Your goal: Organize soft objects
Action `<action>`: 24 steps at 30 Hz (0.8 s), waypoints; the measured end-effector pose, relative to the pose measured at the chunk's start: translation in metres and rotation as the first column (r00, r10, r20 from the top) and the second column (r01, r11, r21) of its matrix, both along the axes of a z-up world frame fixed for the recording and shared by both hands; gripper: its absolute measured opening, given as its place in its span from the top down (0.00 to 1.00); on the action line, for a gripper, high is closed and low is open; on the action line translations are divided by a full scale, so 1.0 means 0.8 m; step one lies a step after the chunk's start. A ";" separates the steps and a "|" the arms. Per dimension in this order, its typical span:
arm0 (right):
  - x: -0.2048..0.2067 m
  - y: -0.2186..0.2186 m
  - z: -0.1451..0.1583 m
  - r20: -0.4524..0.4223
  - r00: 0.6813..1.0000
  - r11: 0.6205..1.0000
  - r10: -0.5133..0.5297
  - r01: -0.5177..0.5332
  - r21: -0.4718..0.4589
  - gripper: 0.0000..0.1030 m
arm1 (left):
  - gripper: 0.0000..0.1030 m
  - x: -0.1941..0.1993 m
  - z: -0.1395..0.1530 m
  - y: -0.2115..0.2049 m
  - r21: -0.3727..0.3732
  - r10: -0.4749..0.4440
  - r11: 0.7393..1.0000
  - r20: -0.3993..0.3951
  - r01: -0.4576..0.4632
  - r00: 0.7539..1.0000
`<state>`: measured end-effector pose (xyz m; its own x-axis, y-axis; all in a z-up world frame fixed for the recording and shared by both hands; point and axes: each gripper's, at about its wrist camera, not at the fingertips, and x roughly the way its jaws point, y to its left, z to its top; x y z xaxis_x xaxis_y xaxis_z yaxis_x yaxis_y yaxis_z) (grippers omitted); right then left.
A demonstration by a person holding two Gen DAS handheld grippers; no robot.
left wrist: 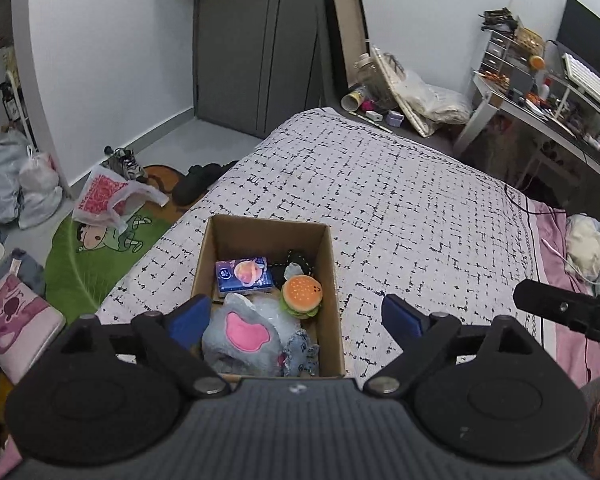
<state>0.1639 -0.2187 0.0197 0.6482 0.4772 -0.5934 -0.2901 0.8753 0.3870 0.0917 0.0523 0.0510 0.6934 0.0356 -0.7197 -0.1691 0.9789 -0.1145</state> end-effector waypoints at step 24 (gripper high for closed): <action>-0.054 0.008 0.000 -0.071 0.996 0.993 0.059 -0.065 -0.096 0.00 | 0.11 -0.028 -0.006 -0.011 0.035 -0.071 0.997 -0.068 0.073 0.995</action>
